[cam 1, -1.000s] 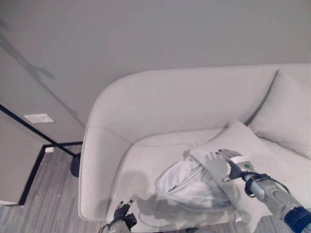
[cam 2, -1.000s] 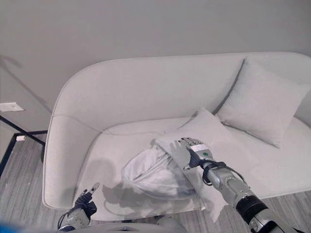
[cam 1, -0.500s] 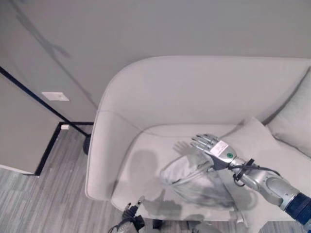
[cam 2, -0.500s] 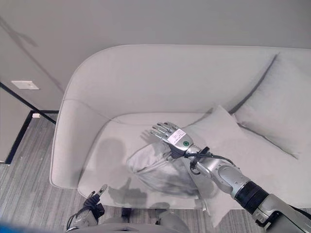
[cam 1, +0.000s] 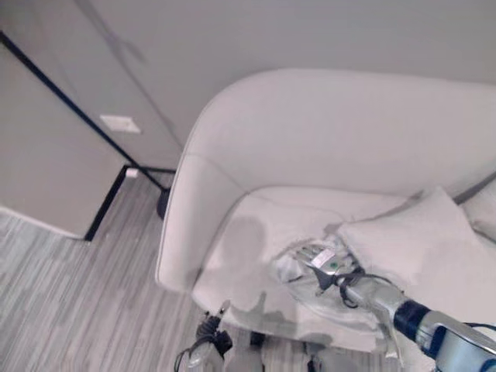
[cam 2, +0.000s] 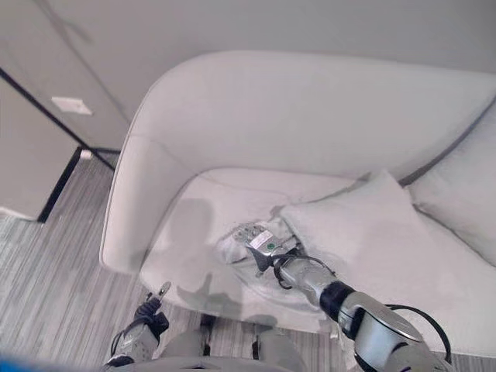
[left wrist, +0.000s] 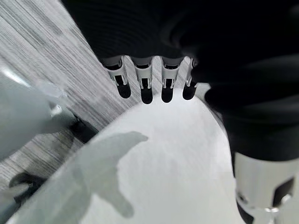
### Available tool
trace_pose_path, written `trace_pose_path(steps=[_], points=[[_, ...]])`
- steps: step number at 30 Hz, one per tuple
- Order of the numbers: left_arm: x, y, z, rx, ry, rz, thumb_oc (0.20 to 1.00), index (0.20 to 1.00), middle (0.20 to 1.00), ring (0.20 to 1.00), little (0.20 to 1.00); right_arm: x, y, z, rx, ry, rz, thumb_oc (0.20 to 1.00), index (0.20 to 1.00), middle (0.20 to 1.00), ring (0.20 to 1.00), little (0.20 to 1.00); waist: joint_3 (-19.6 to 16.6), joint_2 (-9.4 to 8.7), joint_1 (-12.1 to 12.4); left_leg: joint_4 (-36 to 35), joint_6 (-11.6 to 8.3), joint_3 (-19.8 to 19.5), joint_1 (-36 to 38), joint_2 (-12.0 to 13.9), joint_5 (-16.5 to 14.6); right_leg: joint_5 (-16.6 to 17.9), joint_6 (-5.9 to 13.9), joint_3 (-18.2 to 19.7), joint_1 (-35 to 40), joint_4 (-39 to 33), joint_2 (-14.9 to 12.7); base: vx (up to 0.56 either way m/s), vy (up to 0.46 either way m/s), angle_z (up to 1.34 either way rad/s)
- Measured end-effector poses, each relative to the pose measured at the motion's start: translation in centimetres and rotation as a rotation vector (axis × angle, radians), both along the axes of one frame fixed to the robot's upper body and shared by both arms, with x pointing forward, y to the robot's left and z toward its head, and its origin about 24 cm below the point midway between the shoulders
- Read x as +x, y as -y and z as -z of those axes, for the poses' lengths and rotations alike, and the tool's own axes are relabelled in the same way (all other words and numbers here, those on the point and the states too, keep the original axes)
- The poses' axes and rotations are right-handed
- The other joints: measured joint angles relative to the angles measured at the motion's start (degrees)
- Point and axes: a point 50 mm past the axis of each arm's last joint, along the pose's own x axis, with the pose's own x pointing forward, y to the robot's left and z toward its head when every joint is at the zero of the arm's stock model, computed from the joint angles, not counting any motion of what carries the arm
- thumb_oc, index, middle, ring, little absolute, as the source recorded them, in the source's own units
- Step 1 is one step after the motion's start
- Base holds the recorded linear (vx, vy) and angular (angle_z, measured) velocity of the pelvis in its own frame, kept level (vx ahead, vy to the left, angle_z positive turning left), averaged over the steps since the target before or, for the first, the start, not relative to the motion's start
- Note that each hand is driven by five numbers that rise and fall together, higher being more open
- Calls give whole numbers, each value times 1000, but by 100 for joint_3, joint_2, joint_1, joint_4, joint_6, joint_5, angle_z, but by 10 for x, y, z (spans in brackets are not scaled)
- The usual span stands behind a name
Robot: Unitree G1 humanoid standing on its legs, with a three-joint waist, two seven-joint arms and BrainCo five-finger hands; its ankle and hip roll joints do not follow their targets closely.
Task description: Hang the clothes on the sofa on the clothes rack.
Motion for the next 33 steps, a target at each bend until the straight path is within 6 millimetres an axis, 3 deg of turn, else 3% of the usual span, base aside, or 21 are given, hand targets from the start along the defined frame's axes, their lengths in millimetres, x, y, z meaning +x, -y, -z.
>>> trace_pose_path(steps=[4, 8, 10, 15, 22, 25, 26, 28, 33], points=[[4, 0, -2, -11, 16, -23, 1000, 1000, 1000, 1000, 1000, 14, 13, -2, -63, 58, 67, 1000, 1000, 1000, 1000, 1000, 138, 52, 41, 1, 16, -9, -108, -4, 56, 17, -11, -33, -111, -1, -8, -5, 6, 1], [22, 1, -12, -13, 94, -14, 1000, 1000, 1000, 1000, 1000, 31, 32, -11, -145, 130, 144, 1000, 1000, 1000, 1000, 1000, 241, 125, 89, 1, 17, -32, -391, -40, 119, 34, -9, -50, -385, -1, -39, -9, 36, 3], [33, 4, -18, -11, 128, 10, 1000, 1000, 1000, 1000, 1000, 37, 46, -15, -215, 159, 180, 1000, 1000, 1000, 1000, 1000, 351, 284, 123, 2, 28, -28, -577, -75, 155, 65, 19, -47, -574, 0, -75, -17, 56, 0], [43, 6, -24, -13, 169, 22, 1000, 1000, 1000, 1000, 1000, 32, 67, -6, -287, 130, 251, 1000, 1000, 1000, 1000, 1000, 505, 545, 211, 3, 45, 8, -788, -110, 169, 71, 33, -6, -792, 2, -105, -1, 39, -3], [54, 16, -31, -27, 212, 66, 1000, 1000, 1000, 1000, 1000, 23, 66, 4, -216, 85, 301, 1000, 1000, 1000, 1000, 1000, 514, 564, 183, 3, 44, 16, -838, -110, 170, 47, 60, 5, -852, 1, -103, -3, 17, -1], [53, 23, -31, -46, 218, 74, 1000, 1000, 1000, 1000, 1000, 10, 63, 17, -182, 26, 324, 1000, 1000, 1000, 1000, 1000, 516, 557, 164, 2, 42, 17, -838, -117, 168, 46, 61, 8, -852, 2, -110, 0, 0, 0], [52, 23, -30, -46, 214, 73, 1000, 1000, 1000, 1000, 1000, 8, 62, 19, -180, 19, 323, 511, 511, 511, 511, 511, 515, 555, 148, 2, 43, 17, -838, -118, 168, 47, 61, 9, -852, 2, -111, 0, 0, 0], [50, 23, -29, -46, 210, 72, 1000, 1000, 1000, 1000, 1000, 7, 58, 21, -173, 12, 318, 200, 200, 200, 200, 200, 514, 553, 98, 2, 43, 22, -835, -120, 169, 47, 61, 14, -851, 2, -114, 0, 0, 0], [49, 26, -31, -51, 227, 85, 1000, 1000, 1000, 1000, 1000, 6, 51, 24, -168, -10, 316, 200, 200, 200, 200, 200, 499, 544, 78, 3, 45, 23, -815, -123, 170, 46, 65, 11, -843, 28, -116, 0, 0, 0]])
